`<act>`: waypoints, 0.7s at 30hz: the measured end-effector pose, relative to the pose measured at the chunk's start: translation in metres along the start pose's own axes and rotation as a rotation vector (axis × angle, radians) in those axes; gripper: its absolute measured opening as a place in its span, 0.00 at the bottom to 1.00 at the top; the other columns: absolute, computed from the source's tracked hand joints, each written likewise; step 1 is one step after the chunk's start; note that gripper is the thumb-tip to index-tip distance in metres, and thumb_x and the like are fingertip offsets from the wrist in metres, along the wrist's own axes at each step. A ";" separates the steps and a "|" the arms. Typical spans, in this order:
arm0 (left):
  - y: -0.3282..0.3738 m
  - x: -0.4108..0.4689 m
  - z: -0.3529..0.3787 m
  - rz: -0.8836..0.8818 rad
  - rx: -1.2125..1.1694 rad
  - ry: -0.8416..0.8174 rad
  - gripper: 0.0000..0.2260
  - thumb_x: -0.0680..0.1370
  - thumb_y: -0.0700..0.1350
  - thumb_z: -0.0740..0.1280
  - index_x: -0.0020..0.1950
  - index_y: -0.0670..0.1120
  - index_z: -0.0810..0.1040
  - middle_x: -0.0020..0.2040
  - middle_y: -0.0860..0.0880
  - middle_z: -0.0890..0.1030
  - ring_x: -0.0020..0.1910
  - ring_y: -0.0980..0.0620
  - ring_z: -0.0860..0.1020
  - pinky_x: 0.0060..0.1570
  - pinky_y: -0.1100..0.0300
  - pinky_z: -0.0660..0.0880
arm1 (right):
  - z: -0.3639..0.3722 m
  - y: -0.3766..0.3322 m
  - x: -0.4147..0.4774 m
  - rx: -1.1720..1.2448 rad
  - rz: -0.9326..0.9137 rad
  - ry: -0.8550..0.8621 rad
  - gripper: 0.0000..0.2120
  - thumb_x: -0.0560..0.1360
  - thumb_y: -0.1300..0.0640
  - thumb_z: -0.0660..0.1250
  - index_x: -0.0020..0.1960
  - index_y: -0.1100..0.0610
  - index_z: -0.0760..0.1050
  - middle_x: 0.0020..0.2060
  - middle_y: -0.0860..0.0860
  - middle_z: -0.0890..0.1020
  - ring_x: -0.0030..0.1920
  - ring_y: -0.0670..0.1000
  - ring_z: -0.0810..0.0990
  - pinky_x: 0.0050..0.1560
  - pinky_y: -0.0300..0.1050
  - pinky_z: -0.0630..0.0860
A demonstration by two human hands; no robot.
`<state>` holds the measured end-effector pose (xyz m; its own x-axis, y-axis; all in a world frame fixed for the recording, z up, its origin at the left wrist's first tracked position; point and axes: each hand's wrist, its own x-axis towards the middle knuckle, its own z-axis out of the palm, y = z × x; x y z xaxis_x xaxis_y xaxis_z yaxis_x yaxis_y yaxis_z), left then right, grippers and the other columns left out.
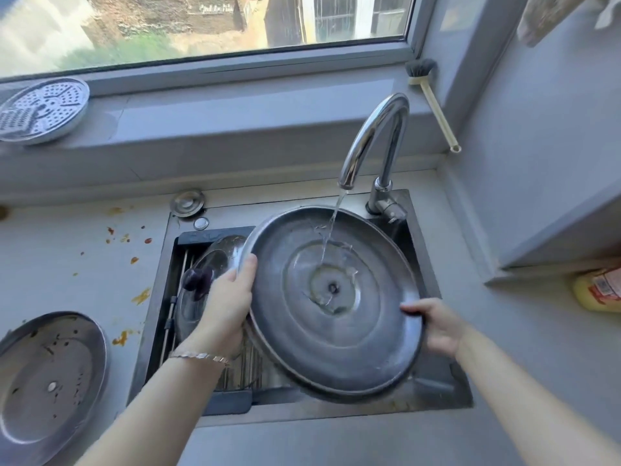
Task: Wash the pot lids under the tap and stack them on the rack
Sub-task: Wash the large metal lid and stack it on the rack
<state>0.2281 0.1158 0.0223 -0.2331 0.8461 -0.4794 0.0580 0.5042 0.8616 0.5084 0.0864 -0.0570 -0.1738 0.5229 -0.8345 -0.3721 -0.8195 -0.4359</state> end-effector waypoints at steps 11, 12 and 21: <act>-0.012 0.029 -0.029 0.048 -0.054 0.104 0.08 0.80 0.47 0.60 0.48 0.46 0.76 0.44 0.48 0.81 0.44 0.50 0.80 0.38 0.62 0.77 | 0.037 -0.020 0.013 -0.202 -0.471 0.097 0.14 0.74 0.71 0.63 0.58 0.61 0.72 0.46 0.58 0.81 0.42 0.54 0.80 0.37 0.43 0.79; -0.019 0.037 -0.027 -0.026 -0.102 0.087 0.10 0.80 0.48 0.59 0.47 0.45 0.76 0.45 0.47 0.82 0.43 0.49 0.80 0.38 0.60 0.78 | 0.038 -0.032 0.004 -0.278 -0.519 0.128 0.12 0.73 0.71 0.64 0.55 0.62 0.73 0.42 0.56 0.81 0.39 0.53 0.80 0.34 0.40 0.79; -0.061 0.051 -0.008 -0.152 -0.115 0.144 0.20 0.75 0.60 0.64 0.41 0.42 0.77 0.41 0.42 0.79 0.41 0.45 0.77 0.50 0.47 0.76 | 0.034 -0.093 -0.041 -0.667 -0.591 0.304 0.27 0.80 0.44 0.52 0.37 0.62 0.76 0.29 0.53 0.76 0.32 0.53 0.74 0.36 0.45 0.72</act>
<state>0.2050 0.1262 -0.0535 -0.3674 0.7240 -0.5838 -0.0972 0.5944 0.7983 0.5188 0.1494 0.0292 0.1570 0.8903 -0.4274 0.2917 -0.4553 -0.8412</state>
